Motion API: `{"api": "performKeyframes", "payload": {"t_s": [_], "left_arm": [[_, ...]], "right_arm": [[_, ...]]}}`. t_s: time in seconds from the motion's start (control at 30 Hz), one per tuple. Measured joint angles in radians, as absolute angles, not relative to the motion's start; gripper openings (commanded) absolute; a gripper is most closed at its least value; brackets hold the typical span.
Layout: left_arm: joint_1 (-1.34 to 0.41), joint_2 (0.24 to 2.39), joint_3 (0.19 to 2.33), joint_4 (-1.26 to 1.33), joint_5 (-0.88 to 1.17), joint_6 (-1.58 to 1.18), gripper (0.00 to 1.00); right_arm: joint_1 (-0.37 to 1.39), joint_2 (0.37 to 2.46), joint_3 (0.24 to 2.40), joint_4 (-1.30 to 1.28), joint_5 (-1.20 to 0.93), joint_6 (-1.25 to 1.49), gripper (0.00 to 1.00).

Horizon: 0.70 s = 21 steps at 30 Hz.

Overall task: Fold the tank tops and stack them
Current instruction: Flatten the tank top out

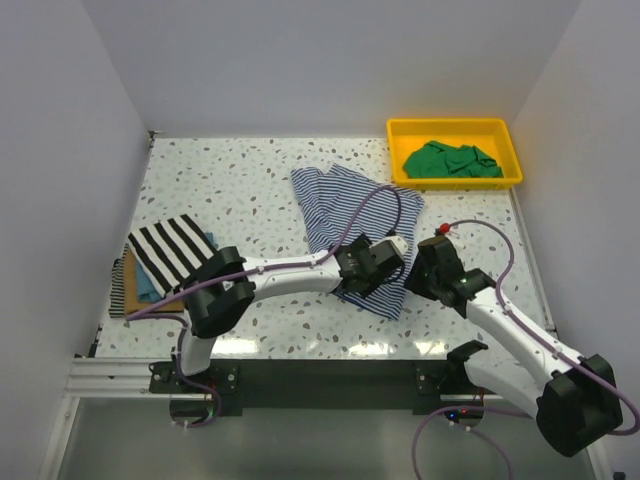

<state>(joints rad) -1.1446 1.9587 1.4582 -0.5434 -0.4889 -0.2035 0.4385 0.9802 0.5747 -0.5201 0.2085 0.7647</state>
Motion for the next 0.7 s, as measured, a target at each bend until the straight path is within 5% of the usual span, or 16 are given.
{"api": "performKeyframes", "payload": {"t_s": [0.7], "left_arm": [[-1.179, 2.046, 1.464, -0.461, -0.509, -0.156, 0.49]], "right_arm": [[0.439, 0.786, 0.500, -0.610, 0.227, 0.838, 0.33]]}}
